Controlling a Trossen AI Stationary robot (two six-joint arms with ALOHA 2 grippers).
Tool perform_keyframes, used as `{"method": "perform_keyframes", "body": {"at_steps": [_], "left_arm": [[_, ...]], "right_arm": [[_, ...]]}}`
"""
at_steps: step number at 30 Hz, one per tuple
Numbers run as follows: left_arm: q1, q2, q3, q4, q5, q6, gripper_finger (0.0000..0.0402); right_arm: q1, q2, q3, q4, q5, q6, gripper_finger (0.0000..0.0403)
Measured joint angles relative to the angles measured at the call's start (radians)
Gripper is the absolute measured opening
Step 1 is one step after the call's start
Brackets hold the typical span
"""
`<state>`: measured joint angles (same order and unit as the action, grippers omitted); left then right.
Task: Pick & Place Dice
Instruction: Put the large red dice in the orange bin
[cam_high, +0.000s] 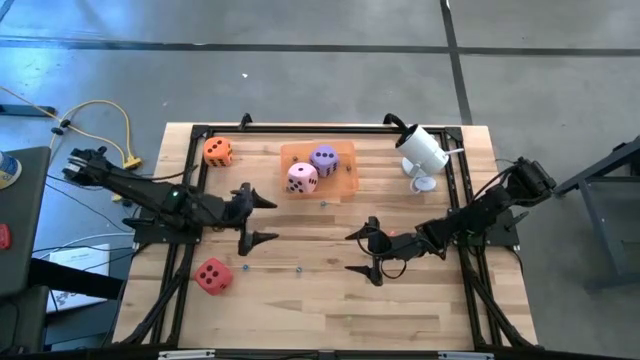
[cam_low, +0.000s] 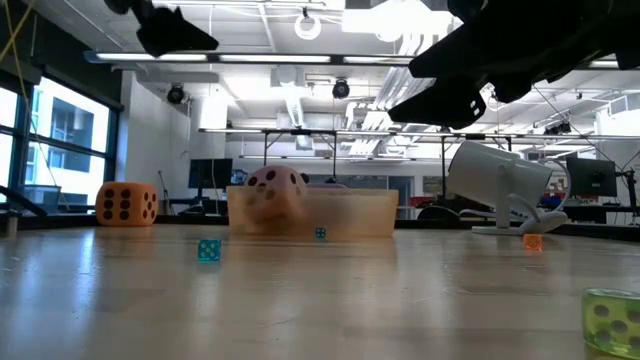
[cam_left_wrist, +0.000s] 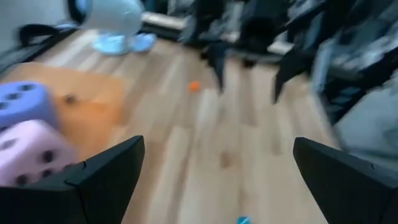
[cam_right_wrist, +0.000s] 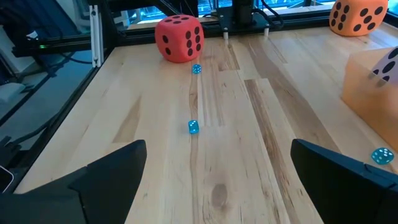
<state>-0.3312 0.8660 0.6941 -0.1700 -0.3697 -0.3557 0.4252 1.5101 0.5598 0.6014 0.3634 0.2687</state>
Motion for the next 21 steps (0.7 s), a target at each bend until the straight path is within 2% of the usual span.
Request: {"method": "perform_keyframes", "body": {"at_steps": [3, 5, 9, 13, 21], "left_arm": [[-0.071, 0.049, 0.093, -0.128, -0.109, -0.008, 0.04], [-0.106, 0.081, 0.145, -0.2, -0.136, -0.021, 0.04], [-0.15, 0.151, 0.22, -0.338, -0.138, -0.091, 0.04], [-0.192, 0.212, 0.244, -0.451, -0.118, -0.138, 0.04], [-0.291, 0.239, 0.248, -0.477, -0.093, -0.166, 0.04]], "right_arm": [[0.0, 0.0, 0.0, -0.003, 0.0, 0.0, 0.0393], [0.0, 0.0, 0.0, -0.006, 0.0, 0.0, 0.0393], [0.0, 0.0, 0.0, -0.013, 0.0, 0.019, 0.0393], [0.0, 0.0, 0.0, -0.022, 0.0, 0.026, 0.0393], [0.0, 0.0, 0.0, -0.024, 0.0, 0.023, 0.0393]]}}
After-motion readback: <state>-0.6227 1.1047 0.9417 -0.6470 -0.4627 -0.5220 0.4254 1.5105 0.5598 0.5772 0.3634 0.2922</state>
